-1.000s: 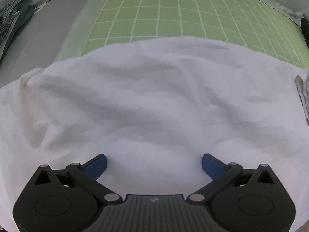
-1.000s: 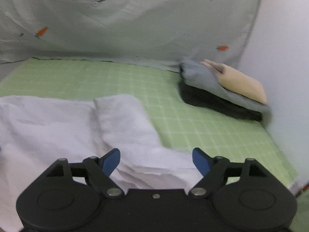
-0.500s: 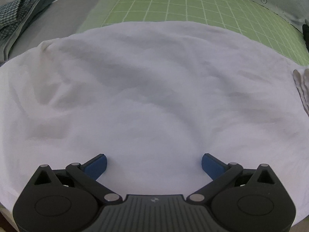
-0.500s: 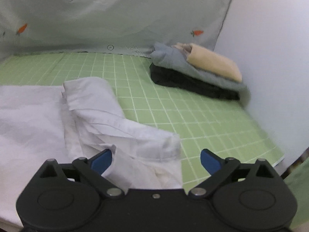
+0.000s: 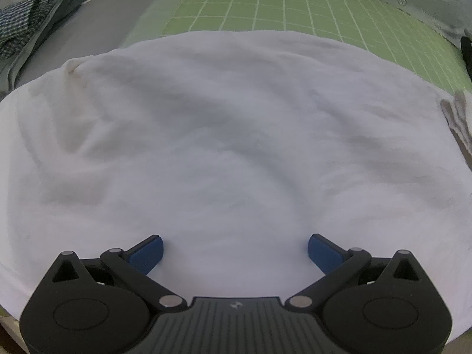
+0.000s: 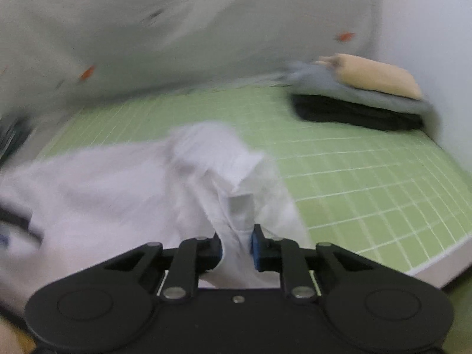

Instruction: Fold clothes

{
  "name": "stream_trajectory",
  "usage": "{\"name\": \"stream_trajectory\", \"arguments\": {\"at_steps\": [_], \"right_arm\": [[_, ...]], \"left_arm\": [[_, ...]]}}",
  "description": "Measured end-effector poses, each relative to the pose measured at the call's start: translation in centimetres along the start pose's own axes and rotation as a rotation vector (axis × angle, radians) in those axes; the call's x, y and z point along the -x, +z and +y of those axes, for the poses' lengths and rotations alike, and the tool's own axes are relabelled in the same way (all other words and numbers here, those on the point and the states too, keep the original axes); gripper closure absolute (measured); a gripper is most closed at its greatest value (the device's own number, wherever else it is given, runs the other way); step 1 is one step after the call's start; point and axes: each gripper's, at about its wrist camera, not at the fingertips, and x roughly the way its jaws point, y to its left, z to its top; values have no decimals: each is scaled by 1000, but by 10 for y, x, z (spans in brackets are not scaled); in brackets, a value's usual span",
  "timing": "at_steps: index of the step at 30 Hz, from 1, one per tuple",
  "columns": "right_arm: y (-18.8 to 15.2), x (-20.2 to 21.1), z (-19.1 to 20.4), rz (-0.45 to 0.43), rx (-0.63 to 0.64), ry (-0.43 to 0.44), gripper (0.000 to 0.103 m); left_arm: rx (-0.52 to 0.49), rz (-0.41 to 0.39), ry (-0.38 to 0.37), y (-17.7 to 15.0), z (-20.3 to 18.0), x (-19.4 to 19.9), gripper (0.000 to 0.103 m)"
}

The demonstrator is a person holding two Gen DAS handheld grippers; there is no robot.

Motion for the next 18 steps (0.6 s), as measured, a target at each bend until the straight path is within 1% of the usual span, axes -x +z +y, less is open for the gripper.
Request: {"name": "stream_trajectory", "arguments": {"at_steps": [2,4,6,7,8,9,10,11,12,14,16,18], "right_arm": [[-6,-2,17,30,72,12,86],[-12,-12,30,74,105,28,85],[-11,-20,40,109,124,20,81],[-9,-23,46,124,136,12,78],[-6,-24,51,133,150,3,77],[-2,-23,57,139,164,5,72],[1,-21,62,139,168,28,54],[6,-19,65,130,166,66,48],[11,-16,68,116,168,99,49],[21,-12,79,83,201,118,50],[31,-13,91,24,263,57,47],[42,-19,102,-24,308,-14,34]], "left_arm": [[-16,0,-7,1,0,0,0],[-42,-6,-16,2,0,0,0],[-74,-6,-25,3,0,0,0],[-88,-2,-27,4,1,-1,0],[-98,2,-26,4,3,-1,0],[-105,2,-19,3,6,0,0],[-108,-3,-5,2,9,2,0],[-108,-13,12,1,14,4,0],[-109,-24,30,0,20,6,0],[-103,-41,61,2,32,9,0],[-86,-51,85,4,45,11,0],[-67,-50,101,4,57,10,0]]}}
